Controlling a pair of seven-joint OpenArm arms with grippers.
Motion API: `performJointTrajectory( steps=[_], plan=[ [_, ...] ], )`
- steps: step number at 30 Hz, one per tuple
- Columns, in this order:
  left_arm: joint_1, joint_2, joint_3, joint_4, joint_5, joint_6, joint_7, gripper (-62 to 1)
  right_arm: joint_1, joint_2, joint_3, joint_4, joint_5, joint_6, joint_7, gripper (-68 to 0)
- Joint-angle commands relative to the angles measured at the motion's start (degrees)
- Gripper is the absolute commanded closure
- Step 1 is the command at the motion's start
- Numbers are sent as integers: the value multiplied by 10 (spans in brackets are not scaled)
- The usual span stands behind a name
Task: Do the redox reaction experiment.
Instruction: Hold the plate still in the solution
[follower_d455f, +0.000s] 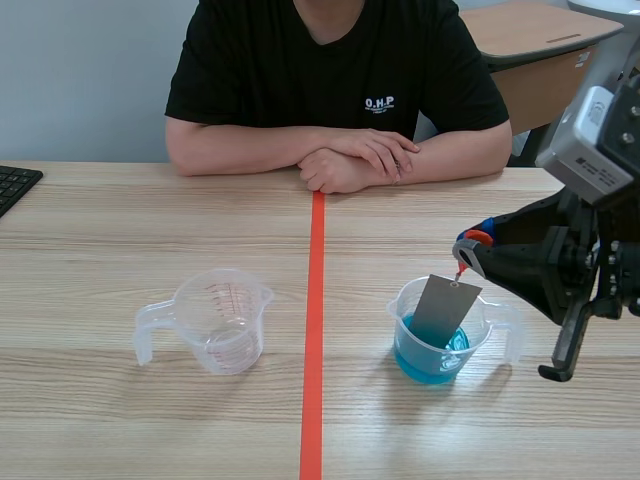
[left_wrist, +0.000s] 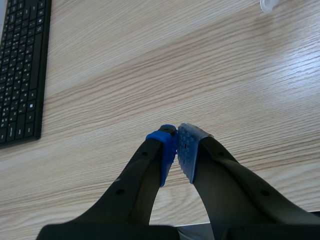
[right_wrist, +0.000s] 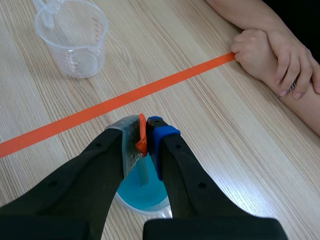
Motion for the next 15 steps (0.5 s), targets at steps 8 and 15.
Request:
performJointTrajectory(
  steps=[8, 15],
  plan=[
    [2, -3, 2, 6, -2, 3, -4, -49, -12, 42, 9, 24, 46, 4, 1, -17],
    [2, -3, 2, 6, -2, 3, -3, -49, -36, 54, 30, 49, 77, 4, 0, -17]
  ],
)
